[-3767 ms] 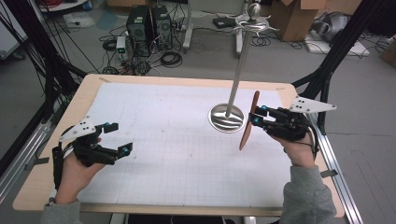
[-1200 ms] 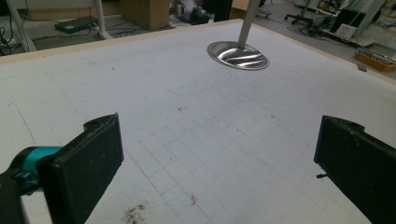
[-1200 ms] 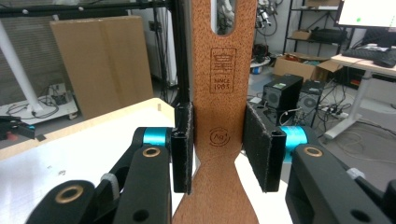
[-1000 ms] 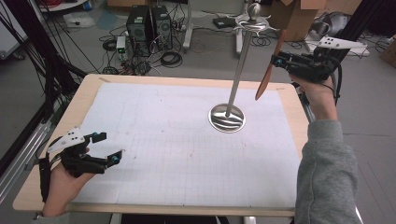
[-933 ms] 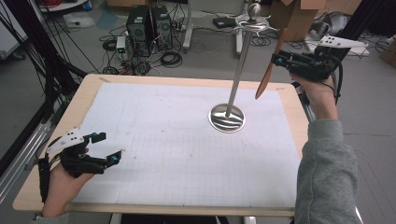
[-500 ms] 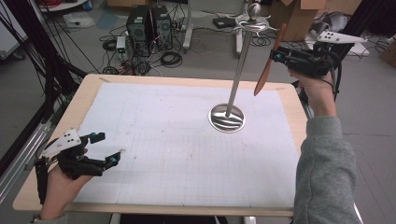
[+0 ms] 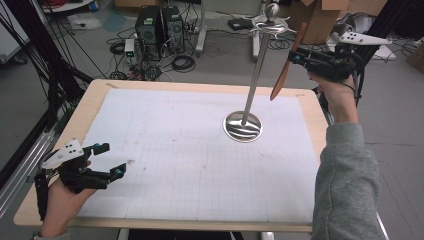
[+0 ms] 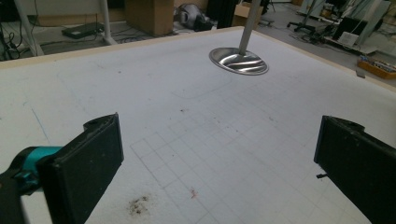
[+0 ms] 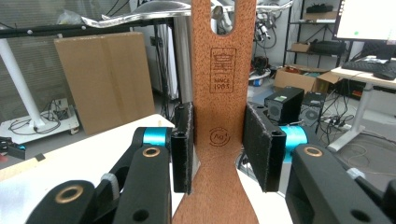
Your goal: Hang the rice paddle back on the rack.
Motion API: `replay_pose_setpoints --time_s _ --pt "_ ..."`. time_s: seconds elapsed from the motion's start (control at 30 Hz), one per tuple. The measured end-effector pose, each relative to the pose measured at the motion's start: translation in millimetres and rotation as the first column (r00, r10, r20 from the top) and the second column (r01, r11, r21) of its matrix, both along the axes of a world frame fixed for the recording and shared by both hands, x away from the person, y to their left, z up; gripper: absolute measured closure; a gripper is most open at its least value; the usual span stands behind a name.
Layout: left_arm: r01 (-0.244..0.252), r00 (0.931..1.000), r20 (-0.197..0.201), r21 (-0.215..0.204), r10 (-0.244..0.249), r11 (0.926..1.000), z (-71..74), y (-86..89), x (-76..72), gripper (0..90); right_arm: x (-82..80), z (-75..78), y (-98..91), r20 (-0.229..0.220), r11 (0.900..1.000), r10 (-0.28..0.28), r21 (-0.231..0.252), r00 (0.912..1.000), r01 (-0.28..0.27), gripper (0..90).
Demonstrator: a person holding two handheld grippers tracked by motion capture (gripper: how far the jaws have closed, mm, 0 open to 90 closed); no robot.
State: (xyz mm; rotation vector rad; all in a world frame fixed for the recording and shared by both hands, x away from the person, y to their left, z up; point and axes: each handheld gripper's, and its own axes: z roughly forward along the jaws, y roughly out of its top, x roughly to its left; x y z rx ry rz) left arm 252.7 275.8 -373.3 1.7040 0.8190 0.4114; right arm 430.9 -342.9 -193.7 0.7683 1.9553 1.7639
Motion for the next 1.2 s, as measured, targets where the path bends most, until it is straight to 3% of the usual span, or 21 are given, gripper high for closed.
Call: replay_pose_setpoints --time_s 0.2,0.63,0.77,1.2 --pt "-0.003 1.0000 0.006 -0.010 0.003 0.9999 1.6 1.4 -1.1 1.8 1.0 -0.2 2.8 0.007 0.9992 0.017 0.036 0.9998 -0.017 64.8" --pt "-0.018 0.9998 0.007 -0.010 0.018 0.9998 2.7 7.3 -4.4 1.8 4.9 -3.4 7.8 0.001 0.9998 0.017 0.010 0.9999 -0.017 64.7" --pt "-0.021 0.9997 0.007 -0.013 0.022 0.9997 2.9 8.5 -4.5 1.8 5.0 -4.4 9.5 0.001 0.9993 0.025 0.030 0.9997 -0.025 64.8" --pt "-0.026 0.9995 0.015 -0.010 0.026 0.9996 4.2 10.1 -6.2 1.8 8.1 -11.9 11.5 -0.006 0.9992 0.029 0.027 0.9996 -0.029 64.7"
